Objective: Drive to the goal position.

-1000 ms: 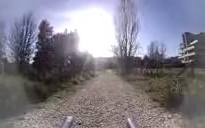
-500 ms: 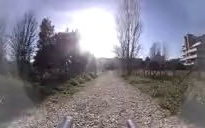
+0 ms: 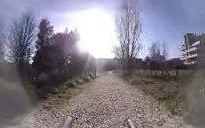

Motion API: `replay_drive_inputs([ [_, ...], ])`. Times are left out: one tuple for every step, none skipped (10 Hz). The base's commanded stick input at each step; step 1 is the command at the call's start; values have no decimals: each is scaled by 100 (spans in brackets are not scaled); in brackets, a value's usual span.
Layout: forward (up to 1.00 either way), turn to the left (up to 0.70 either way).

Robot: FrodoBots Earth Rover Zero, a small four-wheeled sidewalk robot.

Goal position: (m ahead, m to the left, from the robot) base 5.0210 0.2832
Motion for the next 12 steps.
replay_drive_inputs([
  [50,0],
  [50,0],
  [50,0],
  [50,0],
  [50,0],
  [50,0],
  [50,0],
  [50,0],
  [50,0],
  [50,-33],
  [50,-15],
  [50,0],
])
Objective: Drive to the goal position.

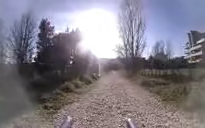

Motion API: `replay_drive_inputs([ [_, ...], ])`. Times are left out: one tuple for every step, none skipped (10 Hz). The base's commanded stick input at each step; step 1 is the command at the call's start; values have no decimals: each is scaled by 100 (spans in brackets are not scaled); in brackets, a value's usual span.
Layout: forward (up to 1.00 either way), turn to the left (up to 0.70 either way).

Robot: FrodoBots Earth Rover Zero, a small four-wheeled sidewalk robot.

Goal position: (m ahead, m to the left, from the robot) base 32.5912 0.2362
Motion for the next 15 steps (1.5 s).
replay_drive_inputs([
  [50,0],
  [50,0],
  [50,0],
  [50,0],
  [50,0],
  [50,0],
  [50,0],
  [50,0],
  [50,0],
  [50,0],
  [50,0],
  [50,0],
  [50,0],
  [50,0],
  [50,0],
])
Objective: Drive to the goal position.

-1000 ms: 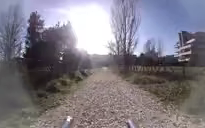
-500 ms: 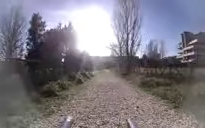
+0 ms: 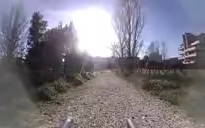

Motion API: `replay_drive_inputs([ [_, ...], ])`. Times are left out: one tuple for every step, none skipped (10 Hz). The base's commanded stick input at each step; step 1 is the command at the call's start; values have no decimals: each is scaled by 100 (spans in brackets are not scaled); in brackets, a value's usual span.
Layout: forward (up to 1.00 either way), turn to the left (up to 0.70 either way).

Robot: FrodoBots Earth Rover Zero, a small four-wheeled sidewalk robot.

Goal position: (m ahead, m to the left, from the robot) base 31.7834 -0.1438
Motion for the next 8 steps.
replay_drive_inputs([
  [50,0],
  [50,0],
  [50,0],
  [50,0],
  [50,0],
  [50,0],
  [50,0],
  [50,0],
])
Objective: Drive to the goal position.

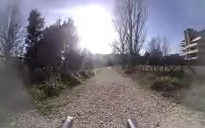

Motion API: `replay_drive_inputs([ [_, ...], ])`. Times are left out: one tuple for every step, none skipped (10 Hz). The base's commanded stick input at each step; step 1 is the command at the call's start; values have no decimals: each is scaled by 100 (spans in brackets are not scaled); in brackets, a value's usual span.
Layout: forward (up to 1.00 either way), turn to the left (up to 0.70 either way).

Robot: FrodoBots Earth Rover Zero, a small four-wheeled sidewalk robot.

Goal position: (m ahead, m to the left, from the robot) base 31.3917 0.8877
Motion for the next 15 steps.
replay_drive_inputs([
  [50,0],
  [50,0],
  [50,0],
  [50,0],
  [50,0],
  [50,0],
  [50,0],
  [50,0],
  [50,0],
  [50,-11],
  [50,-23],
  [50,-34],
  [50,0],
  [50,0],
  [50,0],
])
